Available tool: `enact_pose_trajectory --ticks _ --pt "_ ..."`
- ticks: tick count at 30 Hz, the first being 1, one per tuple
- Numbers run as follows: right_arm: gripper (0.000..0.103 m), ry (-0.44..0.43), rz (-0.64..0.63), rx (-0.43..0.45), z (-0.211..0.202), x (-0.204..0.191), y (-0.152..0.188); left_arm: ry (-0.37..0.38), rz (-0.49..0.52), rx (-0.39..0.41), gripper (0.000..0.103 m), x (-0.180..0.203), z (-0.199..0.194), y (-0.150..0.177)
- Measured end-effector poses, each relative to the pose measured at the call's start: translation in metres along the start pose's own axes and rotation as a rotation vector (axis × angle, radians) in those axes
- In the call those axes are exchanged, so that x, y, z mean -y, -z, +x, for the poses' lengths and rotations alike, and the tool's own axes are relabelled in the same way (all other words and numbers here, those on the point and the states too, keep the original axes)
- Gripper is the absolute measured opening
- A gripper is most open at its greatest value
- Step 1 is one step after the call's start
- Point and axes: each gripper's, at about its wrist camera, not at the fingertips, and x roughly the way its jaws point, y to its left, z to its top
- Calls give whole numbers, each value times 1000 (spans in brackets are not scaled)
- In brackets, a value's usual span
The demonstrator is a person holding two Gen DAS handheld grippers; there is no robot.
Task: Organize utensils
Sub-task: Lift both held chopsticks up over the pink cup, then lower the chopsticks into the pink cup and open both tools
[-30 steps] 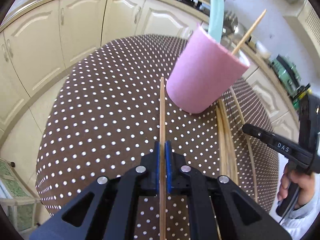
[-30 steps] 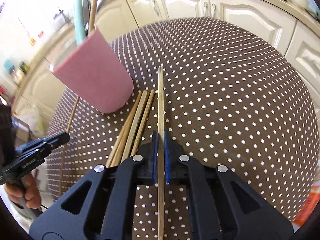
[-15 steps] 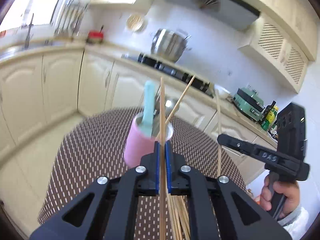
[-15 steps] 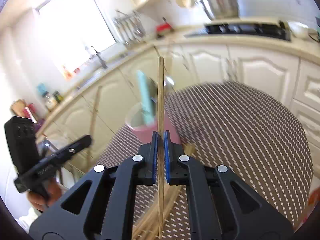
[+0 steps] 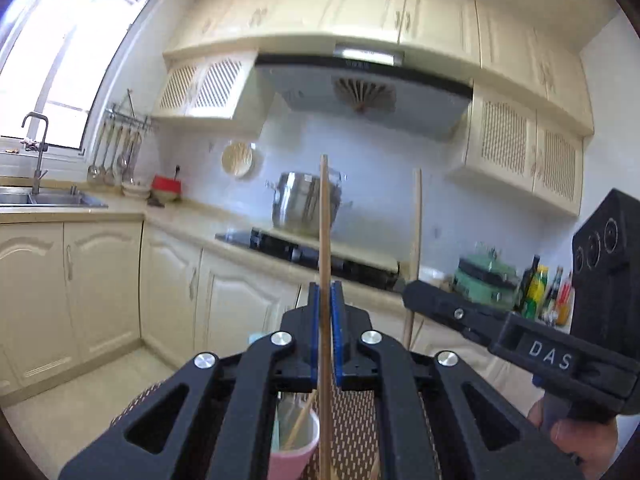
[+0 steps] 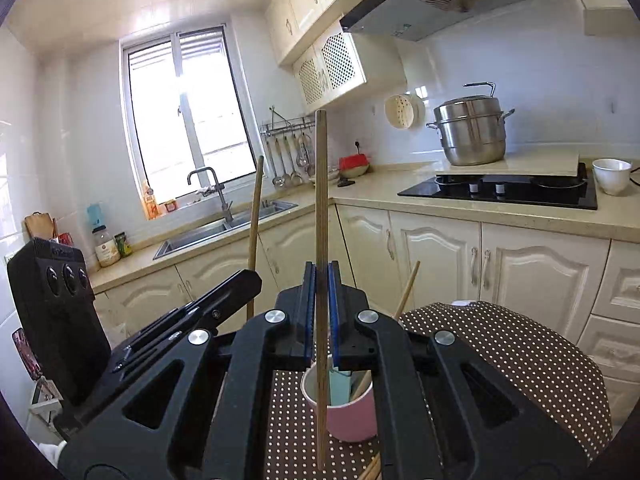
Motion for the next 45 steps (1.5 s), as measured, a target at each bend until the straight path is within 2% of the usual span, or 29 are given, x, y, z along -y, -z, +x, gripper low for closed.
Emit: enact_pose_trajectory --ticks 4,9,16,22,28,34,35,37,40,45 --pt "7 5 -21 61 11 1 -2 -12 -46 39 6 -11 16 -2" --pt "7 21 -30 116 23 6 3 -24 -38 82 6 -19 38 6" --pt "7 35 -19 105 43 18 18 -65 -21 71 6 -32 59 30" --pt "7 55 -15 75 51 23 31 -78 -20 7 6 -39 65 44" --pt "7 63 -28 63 43 19 40 -100 17 -29 6 -37 50 54" --pt "7 77 -49 39 36 11 48 -79 8 -93 7 -38 36 59" --pt "7 83 -55 37 35 10 50 -83 3 -109 9 -40 34 58" --pt "7 86 -57 31 32 8 53 -75 -22 -128 38 -43 28 58" --pt "7 92 -62 22 29 5 56 -97 -38 -131 42 -47 17 53" --pt "7 104 -76 -1 25 0 63 -197 -6 -152 49 -48 2 43"
